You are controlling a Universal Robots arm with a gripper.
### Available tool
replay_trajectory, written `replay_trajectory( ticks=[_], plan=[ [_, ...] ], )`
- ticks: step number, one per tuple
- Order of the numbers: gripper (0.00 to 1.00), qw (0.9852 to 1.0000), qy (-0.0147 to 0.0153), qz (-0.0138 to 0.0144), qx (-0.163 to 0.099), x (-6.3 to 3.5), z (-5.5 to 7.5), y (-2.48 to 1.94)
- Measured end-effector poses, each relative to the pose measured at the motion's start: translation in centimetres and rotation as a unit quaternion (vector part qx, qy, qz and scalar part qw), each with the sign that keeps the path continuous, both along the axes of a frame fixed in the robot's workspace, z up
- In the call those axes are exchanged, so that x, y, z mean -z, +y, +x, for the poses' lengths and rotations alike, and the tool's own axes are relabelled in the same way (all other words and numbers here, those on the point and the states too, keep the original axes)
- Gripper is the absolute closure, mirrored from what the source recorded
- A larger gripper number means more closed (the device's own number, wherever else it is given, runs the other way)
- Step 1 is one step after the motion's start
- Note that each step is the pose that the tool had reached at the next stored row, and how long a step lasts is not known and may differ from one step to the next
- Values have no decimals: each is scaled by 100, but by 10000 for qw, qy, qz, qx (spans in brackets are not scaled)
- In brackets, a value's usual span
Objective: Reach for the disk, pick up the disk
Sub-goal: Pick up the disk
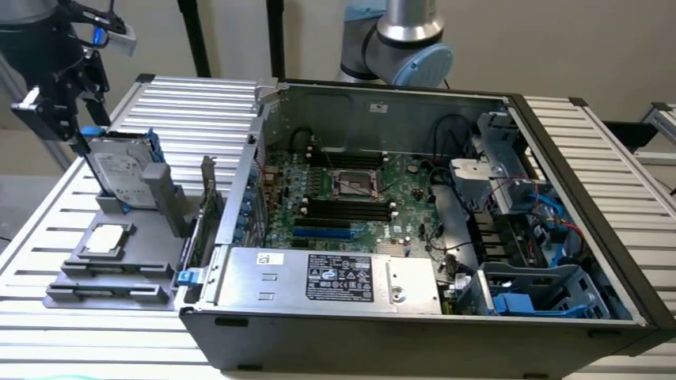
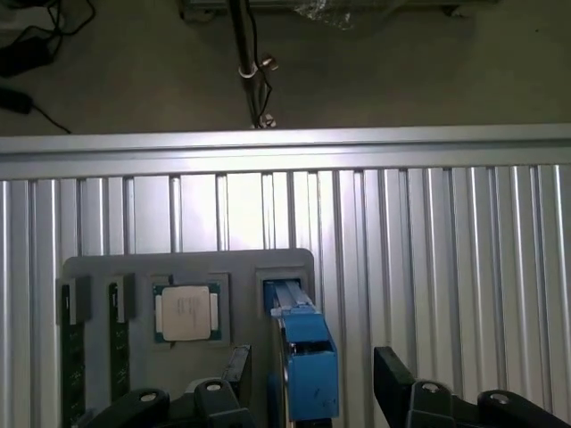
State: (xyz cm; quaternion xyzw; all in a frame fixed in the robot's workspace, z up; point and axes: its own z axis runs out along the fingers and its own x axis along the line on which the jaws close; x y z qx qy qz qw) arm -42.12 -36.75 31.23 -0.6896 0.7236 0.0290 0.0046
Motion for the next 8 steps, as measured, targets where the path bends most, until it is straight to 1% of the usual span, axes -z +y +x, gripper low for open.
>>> replay_trajectory(
  ticks=[6,8],
  plan=[
    [35,10000,-15,0,-5,108,0,1],
    [35,10000,-25,-1,-9,145,0,3]
  ],
)
